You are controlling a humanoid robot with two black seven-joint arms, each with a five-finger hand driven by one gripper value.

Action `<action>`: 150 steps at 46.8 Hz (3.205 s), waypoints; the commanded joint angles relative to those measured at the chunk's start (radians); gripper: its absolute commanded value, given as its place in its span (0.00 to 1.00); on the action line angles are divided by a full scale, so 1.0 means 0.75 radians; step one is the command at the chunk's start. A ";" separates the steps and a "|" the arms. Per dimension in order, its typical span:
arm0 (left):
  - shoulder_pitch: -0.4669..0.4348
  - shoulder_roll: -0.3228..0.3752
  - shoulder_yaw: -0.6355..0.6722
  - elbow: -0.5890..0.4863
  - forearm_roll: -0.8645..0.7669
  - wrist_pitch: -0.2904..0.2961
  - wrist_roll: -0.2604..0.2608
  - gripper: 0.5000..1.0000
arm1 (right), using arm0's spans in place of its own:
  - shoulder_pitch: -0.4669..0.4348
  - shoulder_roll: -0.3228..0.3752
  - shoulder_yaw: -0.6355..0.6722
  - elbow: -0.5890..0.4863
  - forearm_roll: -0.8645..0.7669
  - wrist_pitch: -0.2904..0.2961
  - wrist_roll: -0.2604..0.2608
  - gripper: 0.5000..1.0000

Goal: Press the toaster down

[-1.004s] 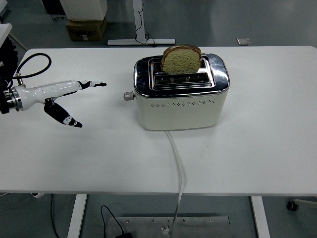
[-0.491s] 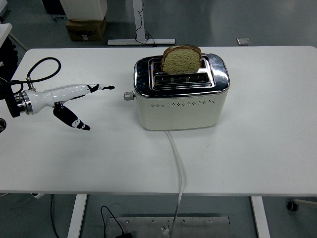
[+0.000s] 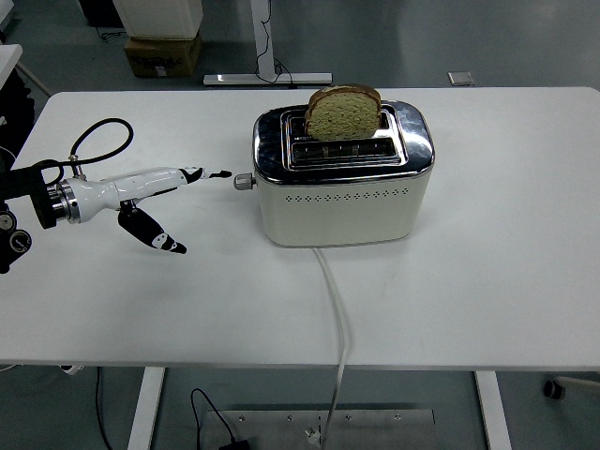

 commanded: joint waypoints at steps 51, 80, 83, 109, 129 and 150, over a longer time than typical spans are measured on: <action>0.020 -0.046 -0.001 0.049 -0.018 0.012 0.002 1.00 | 0.000 0.000 0.002 0.000 0.000 0.000 0.000 1.00; 0.025 -0.109 -0.001 0.118 -0.018 0.012 0.004 1.00 | 0.000 0.000 0.002 0.000 0.000 0.000 0.000 1.00; 0.029 -0.120 -0.001 0.137 -0.018 0.012 0.004 1.00 | 0.000 0.000 0.002 0.000 0.000 0.000 0.000 1.00; 0.039 -0.157 0.001 0.149 -0.016 0.012 0.004 1.00 | 0.000 0.000 0.000 0.000 0.000 0.000 0.000 1.00; 0.059 -0.157 0.028 0.157 -0.016 0.012 0.004 1.00 | 0.000 0.000 0.002 0.000 0.000 0.000 0.000 1.00; 0.080 -0.179 0.032 0.178 -0.022 0.014 0.004 1.00 | 0.000 0.000 0.000 0.000 0.000 0.000 0.000 1.00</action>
